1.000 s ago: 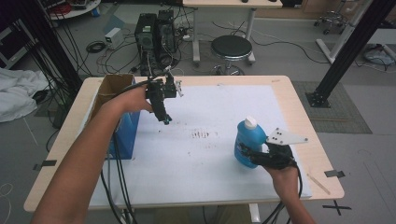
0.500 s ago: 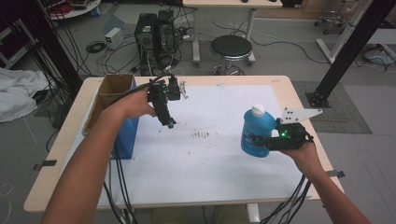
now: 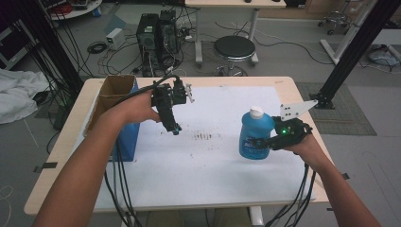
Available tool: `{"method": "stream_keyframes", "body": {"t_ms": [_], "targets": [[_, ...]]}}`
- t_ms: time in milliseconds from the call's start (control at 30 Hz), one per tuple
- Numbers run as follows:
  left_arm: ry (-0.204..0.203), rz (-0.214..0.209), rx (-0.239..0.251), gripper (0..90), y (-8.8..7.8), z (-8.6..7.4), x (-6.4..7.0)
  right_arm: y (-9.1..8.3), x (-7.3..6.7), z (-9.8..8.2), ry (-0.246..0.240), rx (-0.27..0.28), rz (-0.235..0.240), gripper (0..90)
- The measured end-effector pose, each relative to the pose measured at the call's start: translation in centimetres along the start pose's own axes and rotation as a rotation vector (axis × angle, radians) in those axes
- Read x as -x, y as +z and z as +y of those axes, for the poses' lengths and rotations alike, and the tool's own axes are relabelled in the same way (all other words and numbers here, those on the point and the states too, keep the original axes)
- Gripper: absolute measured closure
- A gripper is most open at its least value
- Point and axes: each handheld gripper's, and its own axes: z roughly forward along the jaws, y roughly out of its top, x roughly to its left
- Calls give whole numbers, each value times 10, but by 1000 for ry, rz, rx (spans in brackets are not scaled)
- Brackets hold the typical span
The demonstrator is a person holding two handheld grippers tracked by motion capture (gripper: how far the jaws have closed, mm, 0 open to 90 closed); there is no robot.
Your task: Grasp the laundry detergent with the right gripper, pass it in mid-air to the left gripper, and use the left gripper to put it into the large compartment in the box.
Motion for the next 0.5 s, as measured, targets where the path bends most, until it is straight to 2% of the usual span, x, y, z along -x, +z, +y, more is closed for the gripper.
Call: {"method": "stream_keyframes", "body": {"t_ms": [67,133,333,500], "targets": [[7,-9,12,82,-1,4,3,4,2,1,5,13,34,445],[19,-22,0,82,-1,7,6,8,5,1,8,19,61,445],[26,-60,-31,83,-1,14,11,26,6,3,-12,23,106,445],[-16,-113,-32,82,-5,22,12,37,3,7,-23,20,124,446]]}}
